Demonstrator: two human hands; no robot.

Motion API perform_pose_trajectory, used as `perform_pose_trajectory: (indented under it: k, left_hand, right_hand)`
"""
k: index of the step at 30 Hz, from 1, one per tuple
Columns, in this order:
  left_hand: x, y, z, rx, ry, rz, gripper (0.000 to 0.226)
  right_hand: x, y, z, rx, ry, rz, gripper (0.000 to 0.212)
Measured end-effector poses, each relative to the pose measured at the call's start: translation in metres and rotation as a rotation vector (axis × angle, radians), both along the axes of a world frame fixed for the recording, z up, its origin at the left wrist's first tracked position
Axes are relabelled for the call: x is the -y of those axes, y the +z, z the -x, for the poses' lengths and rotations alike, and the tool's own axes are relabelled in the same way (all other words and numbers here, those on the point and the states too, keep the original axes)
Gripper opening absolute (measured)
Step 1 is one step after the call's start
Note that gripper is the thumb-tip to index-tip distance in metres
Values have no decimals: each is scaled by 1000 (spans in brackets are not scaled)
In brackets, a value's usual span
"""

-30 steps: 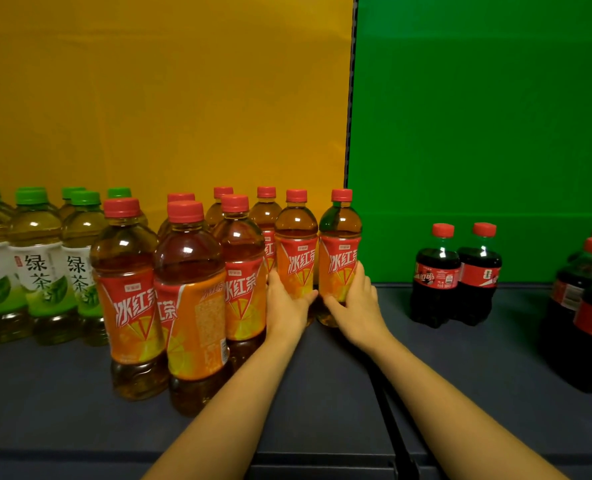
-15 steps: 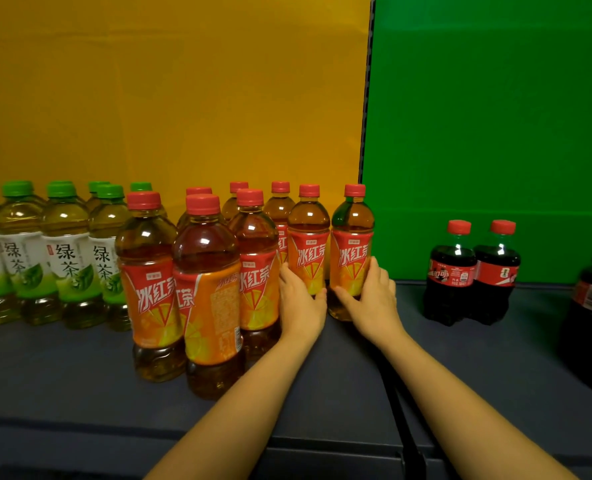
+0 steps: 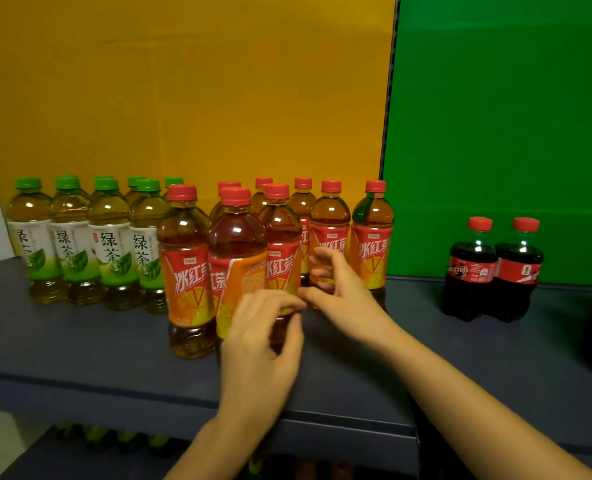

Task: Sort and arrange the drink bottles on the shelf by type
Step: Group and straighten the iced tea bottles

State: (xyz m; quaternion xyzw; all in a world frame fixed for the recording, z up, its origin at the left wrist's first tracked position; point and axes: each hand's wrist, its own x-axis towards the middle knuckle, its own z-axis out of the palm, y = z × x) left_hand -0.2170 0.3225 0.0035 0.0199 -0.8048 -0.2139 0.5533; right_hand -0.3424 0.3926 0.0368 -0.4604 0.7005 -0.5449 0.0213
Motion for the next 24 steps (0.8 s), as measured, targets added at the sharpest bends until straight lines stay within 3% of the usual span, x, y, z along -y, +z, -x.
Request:
perform_pose_trajectory:
  k: [4, 9, 14, 24]
  left_hand:
    - [15, 1, -33, -199, 167, -70, 30]
    - [37, -13, -36, 18, 127, -324, 63]
    - [31, -25, -30, 246, 1, -394, 70]
    - [37, -23, -17, 318, 71, -351, 85]
  right_hand:
    - [20, -6, -6, 101, 125, -97, 87]
    - [37, -18, -8, 123, 59, -54, 80]
    - [32, -24, -11, 45, -1, -24, 69]
    - [-33, -15, 23, 83, -35, -62, 58]
